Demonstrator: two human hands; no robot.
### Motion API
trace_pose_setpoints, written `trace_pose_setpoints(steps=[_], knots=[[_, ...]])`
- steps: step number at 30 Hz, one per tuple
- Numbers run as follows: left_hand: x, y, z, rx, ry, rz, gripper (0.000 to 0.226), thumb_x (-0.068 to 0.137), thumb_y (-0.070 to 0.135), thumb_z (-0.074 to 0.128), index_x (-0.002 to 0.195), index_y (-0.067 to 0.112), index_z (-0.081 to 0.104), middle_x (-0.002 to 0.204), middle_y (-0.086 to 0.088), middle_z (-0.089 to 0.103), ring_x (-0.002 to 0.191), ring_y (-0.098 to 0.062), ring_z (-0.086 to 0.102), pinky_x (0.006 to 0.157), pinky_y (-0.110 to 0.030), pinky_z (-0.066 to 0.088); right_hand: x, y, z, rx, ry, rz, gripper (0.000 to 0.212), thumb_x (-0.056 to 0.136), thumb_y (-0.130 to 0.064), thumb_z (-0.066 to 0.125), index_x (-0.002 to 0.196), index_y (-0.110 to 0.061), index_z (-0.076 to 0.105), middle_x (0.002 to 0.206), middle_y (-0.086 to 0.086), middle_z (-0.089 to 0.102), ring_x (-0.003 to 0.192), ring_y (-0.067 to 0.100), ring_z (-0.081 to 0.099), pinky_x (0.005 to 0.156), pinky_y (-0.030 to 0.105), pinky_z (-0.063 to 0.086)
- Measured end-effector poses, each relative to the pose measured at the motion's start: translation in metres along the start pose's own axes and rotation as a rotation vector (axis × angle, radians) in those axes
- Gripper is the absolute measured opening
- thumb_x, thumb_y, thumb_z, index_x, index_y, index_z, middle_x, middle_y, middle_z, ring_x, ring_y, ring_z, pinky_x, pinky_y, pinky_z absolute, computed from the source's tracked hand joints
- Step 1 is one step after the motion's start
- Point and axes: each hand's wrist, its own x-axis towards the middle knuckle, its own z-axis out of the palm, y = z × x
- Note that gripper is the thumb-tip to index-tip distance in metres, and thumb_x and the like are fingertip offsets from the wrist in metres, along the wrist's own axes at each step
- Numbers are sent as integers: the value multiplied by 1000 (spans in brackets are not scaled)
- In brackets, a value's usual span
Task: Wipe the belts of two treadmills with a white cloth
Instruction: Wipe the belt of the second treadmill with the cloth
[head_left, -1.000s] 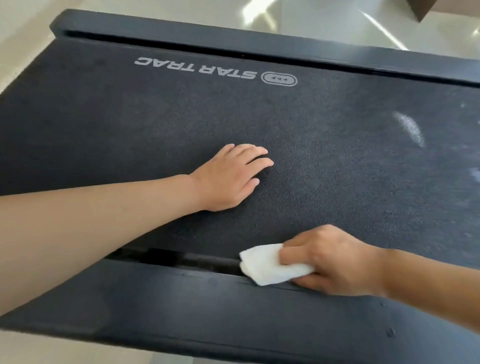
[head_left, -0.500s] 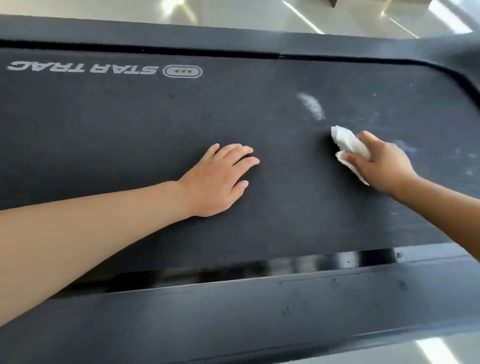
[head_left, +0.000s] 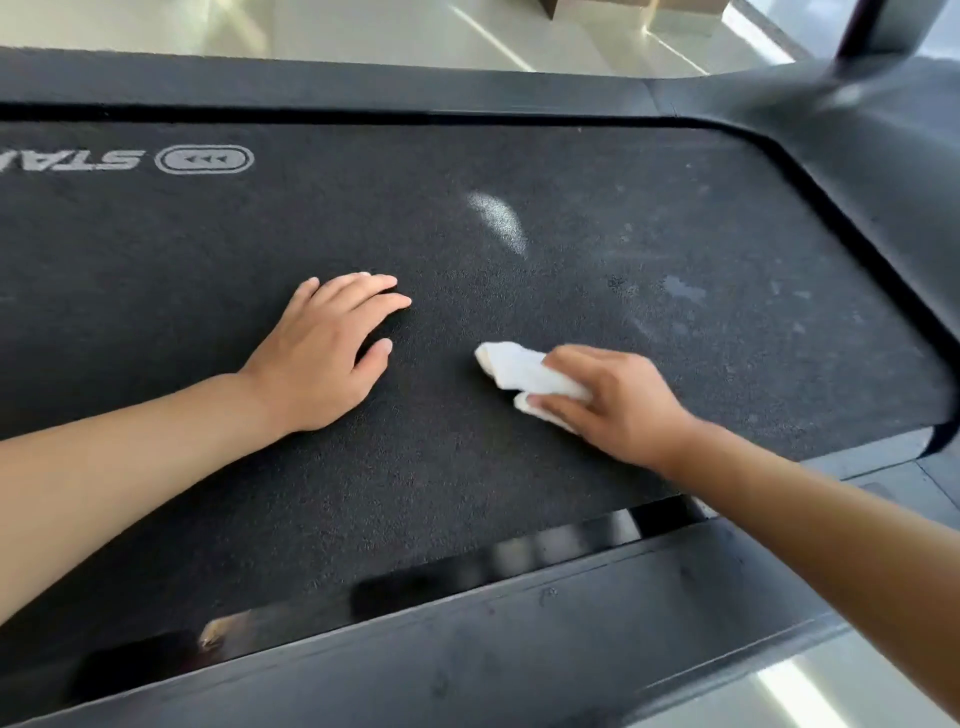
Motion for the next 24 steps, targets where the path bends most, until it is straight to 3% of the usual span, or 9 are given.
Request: trace_pose_setpoints(steps=[3, 6, 9, 12, 14, 16, 18, 21, 24], knots=[[0, 0, -1, -2, 12, 1, 59, 95, 44, 35, 146, 23, 55, 158, 2, 47, 148, -24, 40, 121, -58, 26, 32, 84, -25, -166, 193, 548, 46, 92, -66, 55, 88, -22, 42, 72, -5, 53, 75, 32, 57, 63, 35, 38], [-1, 0, -1, 1, 10, -1, 59, 95, 45, 34, 145, 23, 56, 158, 2, 48, 147, -24, 41, 121, -58, 26, 58, 102, -28, -221, 265, 756, 45, 92, -63, 49, 97, -19, 44, 83, 11, 61, 85, 42, 62, 69, 39, 41], [-1, 1, -1, -13, 3, -7, 58, 95, 44, 35, 146, 23, 56, 158, 3, 47, 149, -24, 39, 122, -59, 25, 77, 42, -4, -208, 202, 595, 39, 94, -60, 51, 101, -22, 48, 88, 10, 66, 86, 39, 64, 68, 38, 41], [0, -4, -1, -57, -7, -14, 54, 96, 36, 41, 146, 22, 55, 159, 3, 46, 150, -22, 38, 123, -56, 24, 67, -55, 26, -80, 81, 254, 38, 93, -58, 59, 91, -23, 44, 77, -9, 53, 79, 29, 60, 63, 36, 40], [1, -10, -4, -126, -23, -8, 53, 93, 32, 45, 143, 22, 57, 158, 2, 49, 149, -23, 40, 123, -55, 26, 42, -108, 38, 46, -31, -5, 35, 93, -55, 63, 89, -24, 48, 79, -8, 53, 78, 24, 58, 63, 36, 41], [0, -17, -7, -140, -30, 16, 50, 95, 35, 44, 141, 22, 59, 156, 1, 51, 148, -22, 43, 123, -56, 29, 15, -125, 42, 136, -149, -247, 28, 96, -48, 63, 97, -20, 58, 88, -5, 59, 82, 23, 60, 66, 36, 44], [-4, -18, -8, -103, -28, 38, 51, 98, 37, 40, 143, 21, 58, 157, 2, 50, 149, -22, 41, 124, -54, 29, 4, -101, 33, 166, -146, -287, 29, 96, -47, 62, 98, -18, 62, 90, -5, 60, 84, 20, 61, 69, 33, 46], [-9, -15, -5, -53, -13, 41, 52, 98, 36, 38, 144, 20, 56, 158, 2, 49, 150, -23, 40, 124, -53, 29, 18, -20, 10, 11, 111, 111, 42, 89, -61, 66, 86, -22, 54, 78, -9, 57, 74, 16, 57, 65, 34, 49], [-7, -14, -5, -43, -5, 37, 51, 97, 36, 39, 143, 21, 57, 156, 1, 51, 148, -24, 43, 122, -54, 32, 39, 86, -27, -176, 286, 668, 49, 90, -65, 56, 88, -17, 46, 77, 1, 61, 80, 34, 61, 65, 37, 43]])
